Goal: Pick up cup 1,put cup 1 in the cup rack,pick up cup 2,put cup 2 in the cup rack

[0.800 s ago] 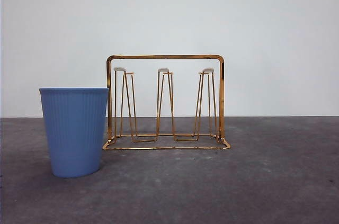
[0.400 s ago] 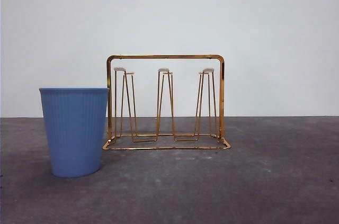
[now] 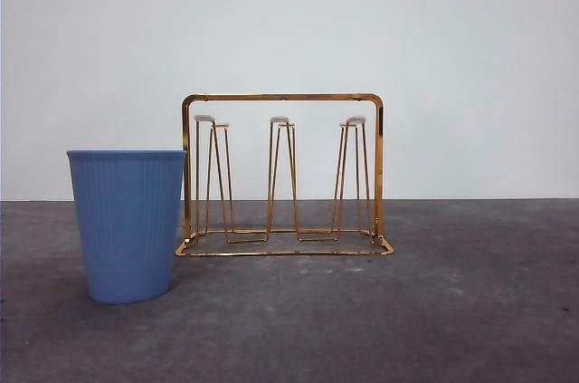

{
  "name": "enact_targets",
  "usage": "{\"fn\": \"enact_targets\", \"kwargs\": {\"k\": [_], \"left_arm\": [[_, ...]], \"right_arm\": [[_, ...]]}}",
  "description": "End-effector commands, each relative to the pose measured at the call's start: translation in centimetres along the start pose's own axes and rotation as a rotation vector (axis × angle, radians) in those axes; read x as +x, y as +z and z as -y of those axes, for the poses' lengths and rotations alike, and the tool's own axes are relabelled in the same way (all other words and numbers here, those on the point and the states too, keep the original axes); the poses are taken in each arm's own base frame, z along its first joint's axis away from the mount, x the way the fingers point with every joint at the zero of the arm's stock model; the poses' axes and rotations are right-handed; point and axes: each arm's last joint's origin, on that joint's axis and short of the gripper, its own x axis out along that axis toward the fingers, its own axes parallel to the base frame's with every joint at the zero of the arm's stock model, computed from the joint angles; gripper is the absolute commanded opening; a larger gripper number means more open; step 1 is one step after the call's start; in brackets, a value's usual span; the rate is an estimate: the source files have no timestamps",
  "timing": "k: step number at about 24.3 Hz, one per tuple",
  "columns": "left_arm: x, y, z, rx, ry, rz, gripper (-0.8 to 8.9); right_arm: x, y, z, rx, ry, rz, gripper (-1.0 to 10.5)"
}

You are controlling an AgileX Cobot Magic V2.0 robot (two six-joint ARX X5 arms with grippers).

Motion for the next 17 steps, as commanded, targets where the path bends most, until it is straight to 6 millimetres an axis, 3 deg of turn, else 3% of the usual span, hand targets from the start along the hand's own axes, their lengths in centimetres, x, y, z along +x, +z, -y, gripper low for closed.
{"fn": "enact_targets", "kwargs": {"k": [1, 6, 7, 10, 12, 17], "left_arm": [[0.1, 0.1, 0.2, 0.009, -0.012, 0.011, 4.01], [0.1, 0.1, 0.1, -0.001, -0.011, 0.01, 3.94], [0.1, 0.1, 0.1, -0.001, -0.012, 0.011, 3.55], [0.1, 0.1, 0.2, -0.01, -0.014, 0.013, 0.99], [0.1, 0.1, 0.2, -0.018, -0.014, 0.013, 0.03], [0.1, 0.1, 0.2, -0.016, -0.019, 0.016, -0.08]], "right_arm": [[0.2, -0.3, 0.1, 0.001, -0.006, -0.004, -0.2], [0.5, -0.6, 0.2, 0.004, -0.009, -0.016, -0.2], [0.6, -0.7, 0.3, 0.005, -0.01, -0.019, -0.2], [0.6, -0.8, 0.3, 0.012, -0.011, -0.026, -0.1], [0.6, -0.9, 0.3, 0.014, -0.014, -0.038, -0.1], [0.5, -1.8, 0.5, 0.029, -0.038, -0.131, 0.4]]}}
